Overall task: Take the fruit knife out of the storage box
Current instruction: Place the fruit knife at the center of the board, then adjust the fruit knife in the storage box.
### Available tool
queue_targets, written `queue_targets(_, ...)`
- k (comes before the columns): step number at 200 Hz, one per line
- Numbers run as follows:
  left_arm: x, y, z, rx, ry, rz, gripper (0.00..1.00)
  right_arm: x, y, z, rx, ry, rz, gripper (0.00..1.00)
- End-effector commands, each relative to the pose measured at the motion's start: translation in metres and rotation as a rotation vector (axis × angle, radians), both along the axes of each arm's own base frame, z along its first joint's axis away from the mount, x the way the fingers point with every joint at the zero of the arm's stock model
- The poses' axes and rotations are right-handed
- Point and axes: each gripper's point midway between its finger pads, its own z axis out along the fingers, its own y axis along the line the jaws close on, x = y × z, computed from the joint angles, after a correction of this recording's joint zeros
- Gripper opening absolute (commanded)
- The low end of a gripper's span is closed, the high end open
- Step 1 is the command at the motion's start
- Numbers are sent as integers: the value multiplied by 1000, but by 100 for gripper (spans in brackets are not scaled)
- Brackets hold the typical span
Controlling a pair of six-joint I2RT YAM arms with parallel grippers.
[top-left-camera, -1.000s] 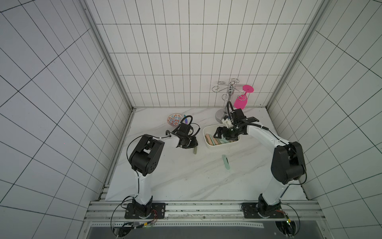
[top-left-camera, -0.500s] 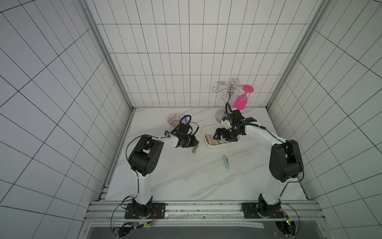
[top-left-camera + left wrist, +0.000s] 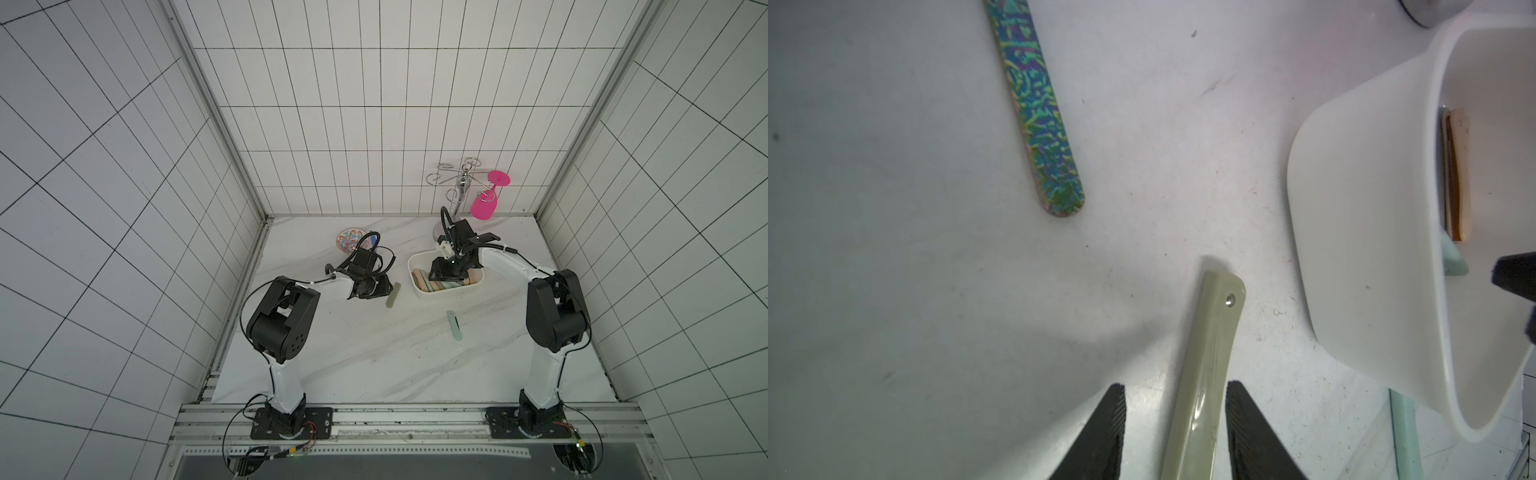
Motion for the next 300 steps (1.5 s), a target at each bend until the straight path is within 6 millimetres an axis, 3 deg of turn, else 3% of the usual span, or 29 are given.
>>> queue_targets(1, -6, 7, 4, 15, -4, 3, 43, 11, 8, -3, -46, -32, 40, 52)
queue_targets(67, -8, 3, 54, -46, -101, -23, 45, 26, 10, -33, -194, -69, 86, 44)
queue_targets(125, -3, -4, 82, -99, -140, -31, 46, 22, 12, -55, -222, -36, 102, 30)
queue_targets(203, -2, -9, 89, -134, -142, -30, 47, 15, -6, -69, -317, -23, 101, 29)
queue_targets(250, -1, -9, 91, -138, -145, -30, 47, 6, 8, -72, -255, 14, 118, 34)
queue_targets(284, -1, -9, 93, -141, -149, -28, 48, 7, 4, -76, -289, 6, 112, 20)
queue_targets(300, 0, -9, 94, -144, -153, -27, 48, 7, 1, -78, -303, 7, 106, 19)
